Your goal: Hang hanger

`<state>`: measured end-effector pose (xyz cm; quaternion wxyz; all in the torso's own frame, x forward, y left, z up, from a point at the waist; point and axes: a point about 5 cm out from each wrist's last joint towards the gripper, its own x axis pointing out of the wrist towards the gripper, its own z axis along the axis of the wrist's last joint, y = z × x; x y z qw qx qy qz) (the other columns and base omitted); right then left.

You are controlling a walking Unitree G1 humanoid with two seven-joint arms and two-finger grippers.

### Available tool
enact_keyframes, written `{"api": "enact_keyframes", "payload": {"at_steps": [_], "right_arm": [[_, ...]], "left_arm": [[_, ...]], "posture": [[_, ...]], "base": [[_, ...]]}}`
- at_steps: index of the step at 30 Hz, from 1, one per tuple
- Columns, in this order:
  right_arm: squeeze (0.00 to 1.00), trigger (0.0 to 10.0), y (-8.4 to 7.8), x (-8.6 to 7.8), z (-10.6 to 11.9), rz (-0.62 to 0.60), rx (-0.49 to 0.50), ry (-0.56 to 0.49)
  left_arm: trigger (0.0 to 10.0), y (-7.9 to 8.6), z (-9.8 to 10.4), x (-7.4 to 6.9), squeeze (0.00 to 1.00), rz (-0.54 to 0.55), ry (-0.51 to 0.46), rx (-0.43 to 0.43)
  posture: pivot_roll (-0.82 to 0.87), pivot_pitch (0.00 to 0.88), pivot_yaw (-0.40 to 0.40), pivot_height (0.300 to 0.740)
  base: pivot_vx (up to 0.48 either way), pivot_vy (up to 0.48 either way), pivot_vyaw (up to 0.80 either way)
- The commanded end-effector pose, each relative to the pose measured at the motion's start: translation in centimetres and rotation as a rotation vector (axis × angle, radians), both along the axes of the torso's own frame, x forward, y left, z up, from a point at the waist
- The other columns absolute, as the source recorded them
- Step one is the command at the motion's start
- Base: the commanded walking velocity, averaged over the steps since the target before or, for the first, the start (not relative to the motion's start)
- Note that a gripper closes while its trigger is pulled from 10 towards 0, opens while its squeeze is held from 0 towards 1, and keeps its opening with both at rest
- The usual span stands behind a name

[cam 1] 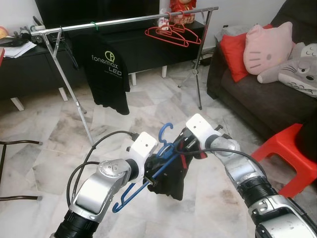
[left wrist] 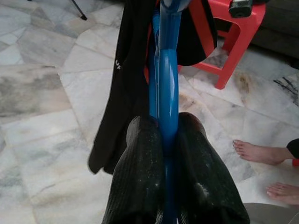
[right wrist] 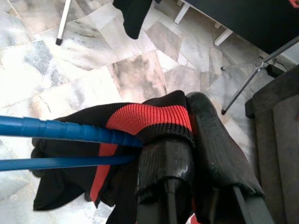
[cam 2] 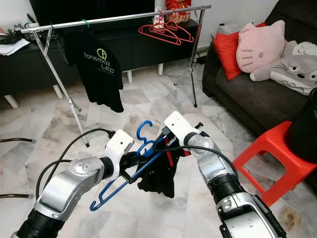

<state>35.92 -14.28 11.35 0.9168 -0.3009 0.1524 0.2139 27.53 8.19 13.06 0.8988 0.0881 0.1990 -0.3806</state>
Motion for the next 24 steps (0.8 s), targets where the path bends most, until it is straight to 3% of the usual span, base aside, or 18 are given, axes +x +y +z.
{"api": "enact_keyframes", "payload": {"at_steps": [1,8,15,21,24], "right_arm": [[0.00,10.0,0.6,0.2,1.4,0.046,0.004,-0.063],[0.00,10.0,1.7,-0.1,2.9,0.116,0.007,-0.086],[0.00,10.0,3.3,-1.3,4.0,0.190,0.000,-0.093],[0.00,10.0,3.9,-2.1,4.2,0.237,0.041,-0.075],[0.00,10.0,4.1,-2.7,4.8,0.280,0.014,-0.083]], "left_arm": [[10.0,-0.5,0.4,-0.4,0.00,-0.035,-0.007,-0.012],[10.0,-0.7,0.3,0.3,0.00,0.012,-0.006,-0.037],[10.0,-0.4,0.0,0.5,0.00,0.038,0.000,-0.023],[10.0,-0.5,0.0,0.6,0.00,0.039,0.001,-0.030],[10.0,-0.5,-0.1,0.7,0.00,0.047,0.001,-0.035]], "posture": [[-0.04,0.000,-0.050,0.740],[-0.04,0.000,-0.048,0.740],[-0.05,0.000,-0.052,0.740],[-0.05,0.000,-0.052,0.740],[-0.06,0.000,-0.051,0.740]], "base": [[0.000,0.000,0.00],[0.000,0.000,0.00],[0.000,0.000,0.00],[0.000,0.000,0.00],[0.000,0.000,0.00]]}}
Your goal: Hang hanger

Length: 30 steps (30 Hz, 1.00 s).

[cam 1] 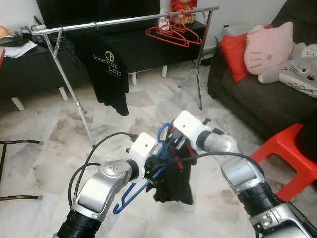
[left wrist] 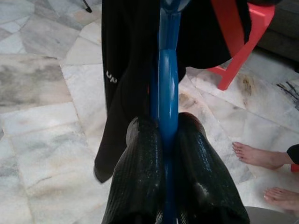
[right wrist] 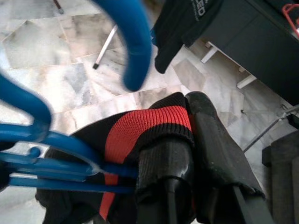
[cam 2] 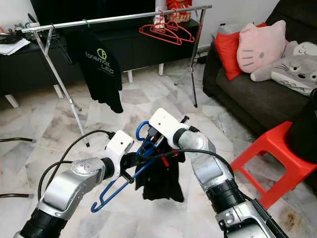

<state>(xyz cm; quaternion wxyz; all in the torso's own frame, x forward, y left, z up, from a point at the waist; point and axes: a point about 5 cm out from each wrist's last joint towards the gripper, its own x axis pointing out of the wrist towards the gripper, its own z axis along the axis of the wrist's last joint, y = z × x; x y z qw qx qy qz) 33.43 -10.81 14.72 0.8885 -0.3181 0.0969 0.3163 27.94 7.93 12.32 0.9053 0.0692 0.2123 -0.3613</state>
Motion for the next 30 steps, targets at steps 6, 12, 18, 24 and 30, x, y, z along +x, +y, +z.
{"api": "enact_keyframes", "payload": {"at_steps": [6,12,18,24,30], "right_arm": [[0.00,10.0,1.1,-1.4,2.1,0.104,0.006,-0.028],[0.00,10.0,0.9,-2.1,2.8,0.131,-0.003,-0.013],[0.00,10.0,0.3,-2.1,2.0,0.107,-0.055,-0.002],[0.00,10.0,1.1,-1.7,2.2,0.118,-0.016,-0.019],[0.00,10.0,-0.1,-0.4,2.0,0.040,-0.073,-0.068]], "left_arm": [[10.0,-0.1,0.8,0.9,0.00,0.042,-0.043,-0.031],[10.0,0.5,1.0,1.7,0.00,0.123,-0.068,-0.053],[10.0,0.2,1.2,1.9,0.00,0.125,-0.081,-0.076],[10.0,0.0,1.1,1.9,0.00,0.127,-0.084,-0.088],[10.0,-0.2,1.0,1.7,0.00,0.114,-0.084,-0.097]], "posture": [[-0.06,0.000,-0.049,0.740],[-0.07,0.000,-0.047,0.740],[-0.07,0.000,-0.047,0.740],[-0.07,0.000,-0.051,0.740],[-0.07,0.000,-0.053,0.740]], "base": [[0.000,0.000,0.00],[0.000,0.000,0.00],[0.000,0.000,0.00],[0.000,0.000,0.00],[0.000,0.000,0.00]]}}
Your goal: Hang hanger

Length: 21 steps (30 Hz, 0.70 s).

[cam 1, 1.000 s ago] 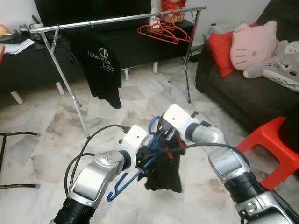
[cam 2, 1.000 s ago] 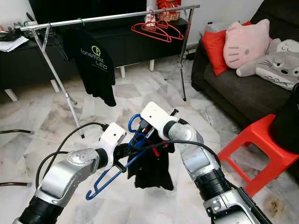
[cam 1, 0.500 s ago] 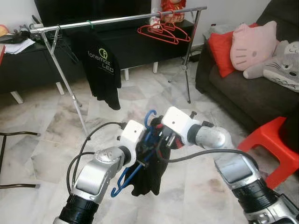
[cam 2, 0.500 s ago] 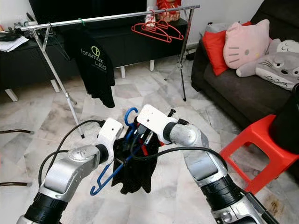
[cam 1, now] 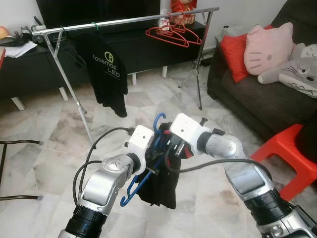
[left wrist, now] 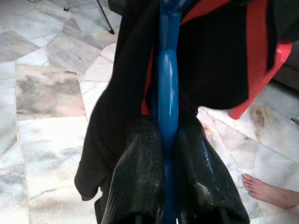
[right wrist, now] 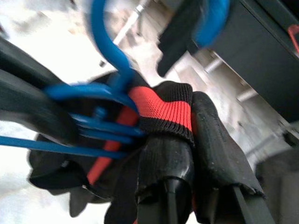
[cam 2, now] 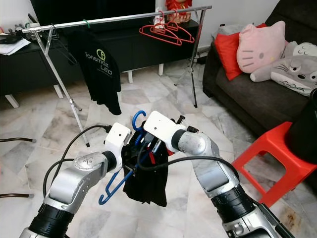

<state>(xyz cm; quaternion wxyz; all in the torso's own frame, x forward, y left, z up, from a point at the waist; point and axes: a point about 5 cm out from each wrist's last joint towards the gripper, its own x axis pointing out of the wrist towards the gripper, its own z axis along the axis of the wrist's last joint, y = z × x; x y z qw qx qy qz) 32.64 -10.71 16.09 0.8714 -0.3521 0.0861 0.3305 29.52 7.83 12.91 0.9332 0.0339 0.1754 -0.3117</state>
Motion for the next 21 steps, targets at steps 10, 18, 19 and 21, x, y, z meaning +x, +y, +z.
{"api": "enact_keyframes", "payload": {"at_steps": [10,18,19,21], "right_arm": [[0.00,10.0,-0.1,0.7,0.1,-0.016,0.011,-0.026],[0.00,10.0,1.0,1.0,1.5,0.026,0.087,-0.068],[0.00,10.0,1.1,1.1,1.6,0.034,0.085,-0.076],[0.00,10.0,1.4,1.0,1.7,0.054,0.087,-0.081]], "left_arm": [[10.0,-0.7,0.7,-0.4,0.00,-0.055,-0.033,-0.059],[10.0,-1.2,0.9,-0.7,0.00,-0.095,-0.039,-0.089],[10.0,-1.2,0.9,-0.7,0.00,-0.097,-0.039,-0.089],[10.0,-1.2,0.9,-0.7,0.00,-0.098,-0.038,-0.089]], "posture": [[-0.07,0.000,-0.053,0.740],[-0.07,0.000,-0.053,0.740],[-0.07,0.000,-0.053,0.740],[-0.07,0.000,-0.053,0.740]], "base": [[0.000,0.000,0.00],[0.000,0.000,0.00],[0.000,0.000,0.00],[0.000,0.000,0.00]]}}
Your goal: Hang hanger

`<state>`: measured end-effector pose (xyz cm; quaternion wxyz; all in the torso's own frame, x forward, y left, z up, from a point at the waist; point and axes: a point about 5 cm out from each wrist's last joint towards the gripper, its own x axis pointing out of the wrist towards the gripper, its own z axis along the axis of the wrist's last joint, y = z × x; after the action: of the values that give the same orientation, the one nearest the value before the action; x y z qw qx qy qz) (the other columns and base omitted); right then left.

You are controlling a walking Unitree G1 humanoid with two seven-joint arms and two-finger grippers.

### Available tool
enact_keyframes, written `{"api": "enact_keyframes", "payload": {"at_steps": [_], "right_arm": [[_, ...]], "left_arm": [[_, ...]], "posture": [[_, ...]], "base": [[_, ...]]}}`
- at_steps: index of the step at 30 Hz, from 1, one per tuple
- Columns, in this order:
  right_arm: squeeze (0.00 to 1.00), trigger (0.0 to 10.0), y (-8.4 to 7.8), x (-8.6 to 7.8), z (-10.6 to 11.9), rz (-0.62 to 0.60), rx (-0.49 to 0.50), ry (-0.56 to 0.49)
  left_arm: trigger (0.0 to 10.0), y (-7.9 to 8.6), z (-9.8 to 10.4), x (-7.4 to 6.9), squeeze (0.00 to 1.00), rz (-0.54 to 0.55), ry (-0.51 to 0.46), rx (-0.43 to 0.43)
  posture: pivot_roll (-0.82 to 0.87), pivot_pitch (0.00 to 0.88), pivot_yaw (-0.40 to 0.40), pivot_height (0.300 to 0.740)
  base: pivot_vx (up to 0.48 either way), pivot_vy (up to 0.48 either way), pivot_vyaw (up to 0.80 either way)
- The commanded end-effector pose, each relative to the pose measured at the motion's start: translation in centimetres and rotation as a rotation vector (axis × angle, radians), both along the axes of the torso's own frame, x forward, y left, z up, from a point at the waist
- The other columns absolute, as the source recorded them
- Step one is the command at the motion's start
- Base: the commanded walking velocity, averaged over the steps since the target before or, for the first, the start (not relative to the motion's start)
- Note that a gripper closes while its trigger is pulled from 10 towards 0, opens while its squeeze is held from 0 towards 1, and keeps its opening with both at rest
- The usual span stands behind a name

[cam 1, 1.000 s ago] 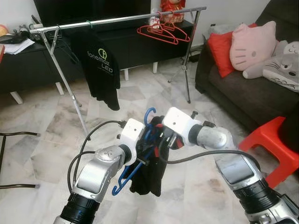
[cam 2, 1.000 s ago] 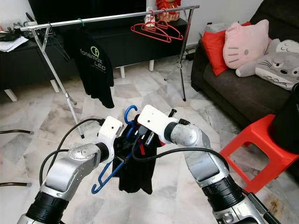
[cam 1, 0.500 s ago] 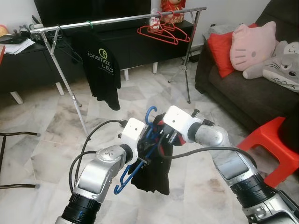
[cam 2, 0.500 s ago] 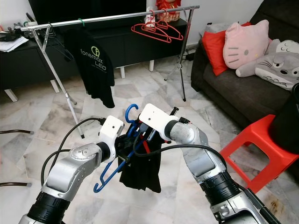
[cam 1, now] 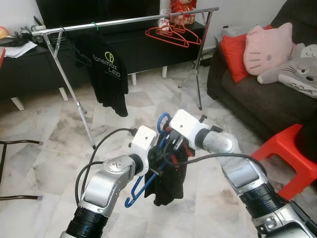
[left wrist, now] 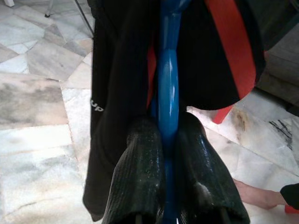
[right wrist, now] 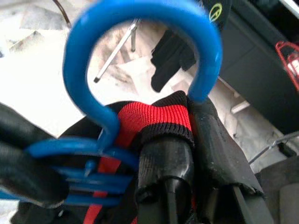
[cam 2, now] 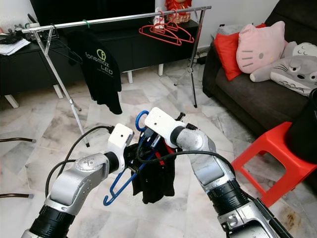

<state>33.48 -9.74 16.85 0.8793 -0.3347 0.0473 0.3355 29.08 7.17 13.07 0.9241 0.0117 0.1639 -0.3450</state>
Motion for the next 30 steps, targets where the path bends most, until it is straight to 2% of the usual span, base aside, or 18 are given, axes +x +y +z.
{"api": "enact_keyframes", "payload": {"at_steps": [1,3,8,20,21,22,24,25,26,30], "right_arm": [[0.00,10.0,0.4,0.2,0.9,0.026,0.024,-0.028],[0.00,10.0,0.6,0.1,0.9,0.040,0.026,-0.030],[0.00,10.0,1.0,-0.9,-0.2,0.130,-0.011,0.050],[0.00,10.0,0.6,-0.9,-0.4,0.120,-0.014,0.064],[0.04,10.0,0.6,-0.8,-0.4,0.118,-0.013,0.066],[0.45,10.0,0.6,-0.8,-0.4,0.117,-0.015,0.067],[0.45,10.0,0.6,-0.8,-0.4,0.116,-0.015,0.068],[0.88,10.0,0.6,-0.8,-0.4,0.114,-0.016,0.069],[1.00,10.0,0.6,-0.8,-0.4,0.112,-0.016,0.069],[1.00,10.0,0.4,-0.9,-0.4,0.106,-0.019,0.075]], "left_arm": [[10.0,-0.5,0.7,-0.3,0.00,-0.036,-0.036,-0.031],[10.0,-0.5,0.7,-0.3,0.00,-0.037,-0.035,-0.031],[10.0,-0.5,0.7,-0.3,0.00,-0.036,-0.033,-0.032],[10.0,-0.5,0.7,-0.3,0.00,-0.037,-0.035,-0.037],[10.0,-0.5,0.7,-0.3,0.00,-0.036,-0.036,-0.037],[10.0,-0.5,0.7,-0.3,0.00,-0.035,-0.036,-0.038],[10.0,-0.5,0.7,-0.3,0.00,-0.034,-0.037,-0.038],[10.0,-0.5,0.7,-0.3,0.00,-0.033,-0.037,-0.039],[10.0,-0.4,0.6,-0.3,0.00,-0.033,-0.036,-0.038],[10.0,-0.4,0.6,-0.2,0.00,-0.030,-0.038,-0.039]], "posture": [[-0.07,0.000,-0.053,0.740],[-0.07,0.000,-0.053,0.740],[-0.07,0.000,-0.052,0.740],[-0.07,0.000,-0.052,0.740],[-0.07,0.000,-0.052,0.740],[-0.07,0.000,-0.052,0.740],[-0.07,0.000,-0.052,0.740],[-0.07,0.000,-0.052,0.740],[-0.07,0.000,-0.051,0.740],[-0.07,0.000,-0.050,0.740]], "base": [[0.000,0.000,0.00],[0.000,0.000,0.00],[0.000,0.000,0.00],[0.000,0.000,0.00],[0.000,0.000,0.00],[0.000,0.000,0.00],[0.000,0.000,0.00],[0.000,0.000,0.00],[0.000,0.000,0.00],[0.000,0.000,0.00]]}}
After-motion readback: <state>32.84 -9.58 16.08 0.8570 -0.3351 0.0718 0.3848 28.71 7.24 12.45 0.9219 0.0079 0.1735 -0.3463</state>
